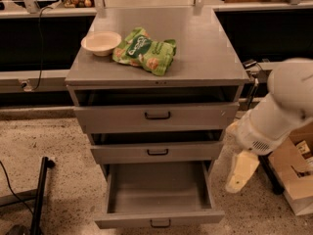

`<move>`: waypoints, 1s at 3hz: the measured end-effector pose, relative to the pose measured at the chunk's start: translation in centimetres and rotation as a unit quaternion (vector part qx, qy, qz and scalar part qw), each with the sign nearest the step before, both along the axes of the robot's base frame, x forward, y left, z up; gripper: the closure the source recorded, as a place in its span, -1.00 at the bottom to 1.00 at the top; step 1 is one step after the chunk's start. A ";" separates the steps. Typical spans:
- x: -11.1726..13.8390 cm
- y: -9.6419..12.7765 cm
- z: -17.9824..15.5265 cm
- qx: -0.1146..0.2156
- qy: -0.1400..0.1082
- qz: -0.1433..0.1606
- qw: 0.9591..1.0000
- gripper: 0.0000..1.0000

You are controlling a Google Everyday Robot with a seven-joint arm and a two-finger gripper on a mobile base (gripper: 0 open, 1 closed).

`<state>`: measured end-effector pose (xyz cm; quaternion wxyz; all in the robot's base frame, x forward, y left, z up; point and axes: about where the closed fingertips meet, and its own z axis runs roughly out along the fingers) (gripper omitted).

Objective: Close bottom drawer

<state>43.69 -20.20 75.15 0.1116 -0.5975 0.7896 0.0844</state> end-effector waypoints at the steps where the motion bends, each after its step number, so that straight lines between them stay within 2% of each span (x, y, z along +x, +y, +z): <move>1: -0.8 2.2 -7.0 0.098 0.008 0.002 0.995 -1.00; 2: -1.7 2.7 -9.6 0.153 0.015 0.019 0.988 -1.00; 3: -1.7 2.7 -9.6 0.153 0.015 0.019 0.988 -1.00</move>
Offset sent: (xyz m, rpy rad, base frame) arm -0.0068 0.0187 -0.0632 0.1632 0.0141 0.0015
